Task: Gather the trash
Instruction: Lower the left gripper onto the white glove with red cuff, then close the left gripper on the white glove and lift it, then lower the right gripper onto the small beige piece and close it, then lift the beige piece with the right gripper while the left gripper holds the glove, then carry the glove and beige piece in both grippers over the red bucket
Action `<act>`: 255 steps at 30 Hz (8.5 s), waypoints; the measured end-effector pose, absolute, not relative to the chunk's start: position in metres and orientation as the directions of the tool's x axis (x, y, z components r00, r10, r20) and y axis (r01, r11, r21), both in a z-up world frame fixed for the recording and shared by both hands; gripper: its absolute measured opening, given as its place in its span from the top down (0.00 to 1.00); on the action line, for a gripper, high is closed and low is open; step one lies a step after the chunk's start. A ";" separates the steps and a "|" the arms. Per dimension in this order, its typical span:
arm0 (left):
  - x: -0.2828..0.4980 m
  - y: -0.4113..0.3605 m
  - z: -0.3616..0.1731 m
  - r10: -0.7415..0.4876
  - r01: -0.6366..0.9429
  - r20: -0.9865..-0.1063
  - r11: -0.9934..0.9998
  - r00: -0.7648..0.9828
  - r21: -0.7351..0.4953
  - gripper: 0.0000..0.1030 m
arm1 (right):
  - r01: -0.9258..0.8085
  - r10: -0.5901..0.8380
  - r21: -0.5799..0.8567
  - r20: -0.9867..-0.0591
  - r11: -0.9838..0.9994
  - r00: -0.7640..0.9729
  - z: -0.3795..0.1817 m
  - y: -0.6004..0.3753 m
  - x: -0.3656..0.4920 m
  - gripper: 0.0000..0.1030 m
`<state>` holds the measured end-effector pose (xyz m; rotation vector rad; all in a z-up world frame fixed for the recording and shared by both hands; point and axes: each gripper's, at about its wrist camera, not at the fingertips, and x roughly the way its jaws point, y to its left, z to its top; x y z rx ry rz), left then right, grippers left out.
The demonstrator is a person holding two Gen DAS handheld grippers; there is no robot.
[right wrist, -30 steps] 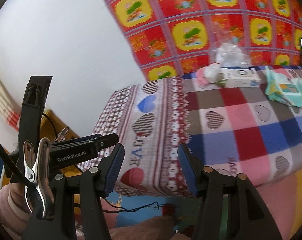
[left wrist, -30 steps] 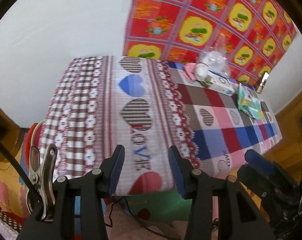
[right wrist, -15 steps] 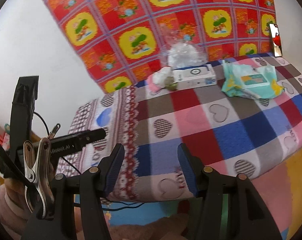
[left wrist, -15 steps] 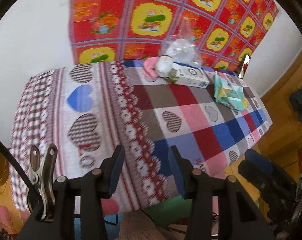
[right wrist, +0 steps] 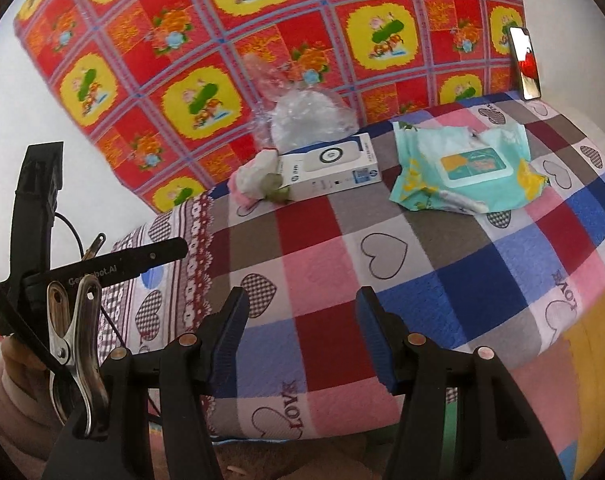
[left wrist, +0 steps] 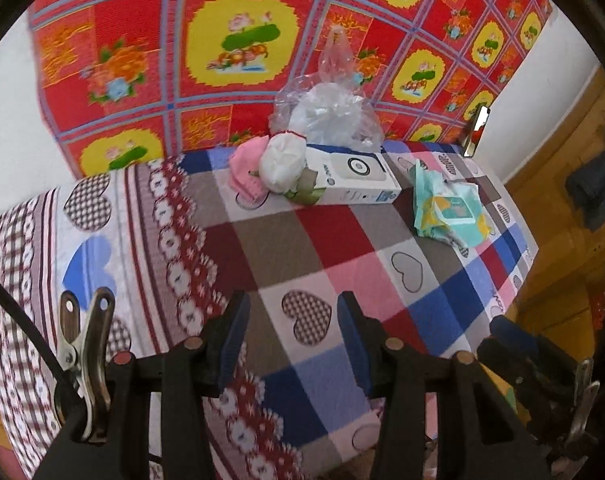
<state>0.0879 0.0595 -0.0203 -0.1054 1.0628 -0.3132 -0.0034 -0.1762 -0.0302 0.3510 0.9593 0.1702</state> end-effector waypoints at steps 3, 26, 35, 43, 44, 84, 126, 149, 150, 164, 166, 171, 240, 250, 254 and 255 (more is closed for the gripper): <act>0.100 0.053 -0.023 -0.303 0.199 -0.848 0.951 0.436 -0.238 0.54 | 0.021 0.282 0.355 -0.776 0.935 0.564 -0.031 -0.184 0.004 0.44; 0.183 0.008 -0.051 -0.190 0.037 -0.868 0.980 0.459 -0.195 0.54 | -0.038 0.303 0.324 -0.830 0.945 0.469 -0.084 -0.260 0.069 0.44; 0.213 -0.001 -0.070 -0.134 -0.012 -0.878 0.987 0.460 -0.157 0.54 | -0.064 0.342 0.350 -0.835 0.935 0.430 -0.098 -0.267 0.084 0.44; 0.243 -0.002 -0.081 -0.075 -0.031 -0.880 0.994 0.469 -0.101 0.54 | -0.071 0.359 0.364 -0.836 0.929 0.416 -0.105 -0.270 0.091 0.44; 0.247 -0.001 -0.083 -0.070 -0.038 -0.882 0.994 0.467 -0.099 0.54 | -0.070 0.360 0.365 -0.836 0.928 0.414 -0.106 -0.270 0.091 0.44; 0.130 0.121 -0.073 -0.075 -0.208 -0.875 0.958 0.478 -0.196 0.80 | -0.292 0.471 0.381 -0.802 0.877 0.367 -0.098 -0.113 0.152 0.44; 0.096 0.181 -0.086 -0.119 -0.227 -0.871 0.941 0.477 -0.253 0.80 | -0.230 0.347 0.272 -0.841 0.934 0.415 -0.132 -0.026 0.149 0.59; 0.077 0.194 -0.073 -0.158 -0.170 -0.846 0.945 0.510 -0.279 0.80 | -0.190 0.308 0.249 -0.847 0.950 0.433 -0.125 -0.035 0.148 0.92; 0.077 0.192 -0.072 -0.161 -0.166 -0.845 0.945 0.510 -0.280 0.80 | -0.192 0.301 0.238 -0.842 0.952 0.447 -0.121 -0.037 0.145 0.92; 0.085 0.170 -0.064 -0.192 -0.087 -0.836 0.958 0.514 -0.273 0.80 | -0.128 0.343 0.322 -0.806 0.938 0.482 -0.093 -0.083 0.109 0.92; 0.086 0.166 -0.064 -0.195 -0.079 -0.837 0.959 0.511 -0.272 0.80 | -0.133 0.336 0.312 -0.804 0.941 0.490 -0.088 -0.088 0.102 0.92; 0.085 0.158 -0.060 -0.207 -0.061 -0.833 0.959 0.514 -0.276 0.80 | -0.131 0.345 0.324 -0.794 0.937 0.501 -0.083 -0.100 0.091 0.92; -0.060 0.188 -0.006 -0.026 -0.262 -0.765 0.931 0.644 -0.253 0.80 | -0.551 0.616 0.364 -0.686 0.751 0.388 -0.017 0.000 0.003 0.92; -0.070 0.243 -0.010 -0.027 -0.280 -0.761 0.921 0.648 -0.271 0.80 | -0.555 0.619 0.372 -0.696 0.744 0.365 -0.021 0.054 0.004 0.92; -0.074 0.267 -0.012 -0.029 -0.290 -0.761 0.915 0.648 -0.281 0.80 | -0.569 0.630 0.377 -0.693 0.731 0.350 -0.021 0.078 0.003 0.92; -0.075 0.275 -0.013 -0.028 -0.294 -0.761 0.913 0.648 -0.283 0.80 | -0.572 0.632 0.378 -0.693 0.728 0.346 -0.021 0.086 0.004 0.92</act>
